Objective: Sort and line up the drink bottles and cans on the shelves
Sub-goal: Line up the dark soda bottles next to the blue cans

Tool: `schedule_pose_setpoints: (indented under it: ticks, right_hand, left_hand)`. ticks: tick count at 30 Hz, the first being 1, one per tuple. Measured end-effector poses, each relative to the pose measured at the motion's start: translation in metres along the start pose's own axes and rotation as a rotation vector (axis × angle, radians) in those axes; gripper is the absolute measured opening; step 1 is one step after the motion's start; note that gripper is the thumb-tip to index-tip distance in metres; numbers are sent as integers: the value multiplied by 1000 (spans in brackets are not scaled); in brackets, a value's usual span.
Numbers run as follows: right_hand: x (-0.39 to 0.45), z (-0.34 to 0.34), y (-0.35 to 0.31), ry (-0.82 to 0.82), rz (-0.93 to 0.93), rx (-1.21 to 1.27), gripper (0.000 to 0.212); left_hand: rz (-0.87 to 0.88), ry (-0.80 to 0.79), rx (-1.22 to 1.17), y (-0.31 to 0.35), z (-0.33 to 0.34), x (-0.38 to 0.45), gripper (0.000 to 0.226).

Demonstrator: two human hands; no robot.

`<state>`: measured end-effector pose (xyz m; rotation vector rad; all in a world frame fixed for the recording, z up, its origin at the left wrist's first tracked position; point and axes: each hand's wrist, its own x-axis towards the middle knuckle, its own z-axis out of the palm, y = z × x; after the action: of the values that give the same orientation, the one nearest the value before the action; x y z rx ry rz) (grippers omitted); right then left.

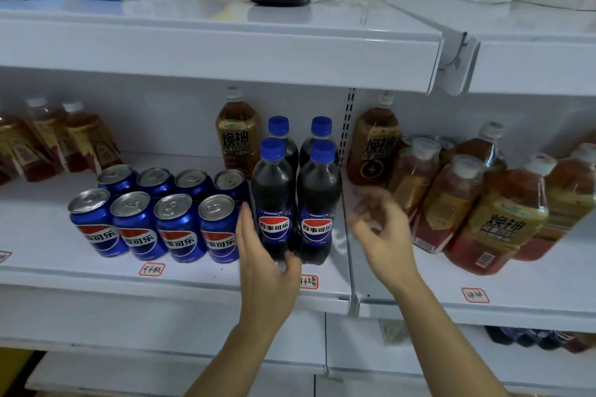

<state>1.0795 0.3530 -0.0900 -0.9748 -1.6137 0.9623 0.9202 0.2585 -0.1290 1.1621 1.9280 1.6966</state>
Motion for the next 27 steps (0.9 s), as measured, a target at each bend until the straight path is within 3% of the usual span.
schedule_pose_setpoints:
  ticks: [4,13,24,27]
  right_hand:
    - [-26,17,39,-201,137,-65,55]
    - [-30,39,51,-189,84,-266,80]
    - [-33,40,52,-163,42,-247,81]
    - [-34,36,47,-179,47,-192,72]
  left_hand:
    - [-13,-63,7,-19,4,12,106]
    - [-17,-62,111,-32,6,13,94]
    - [-51,-64,149,-33,5,14,84]
    - [-52,-68,157,-33,4,14,84]
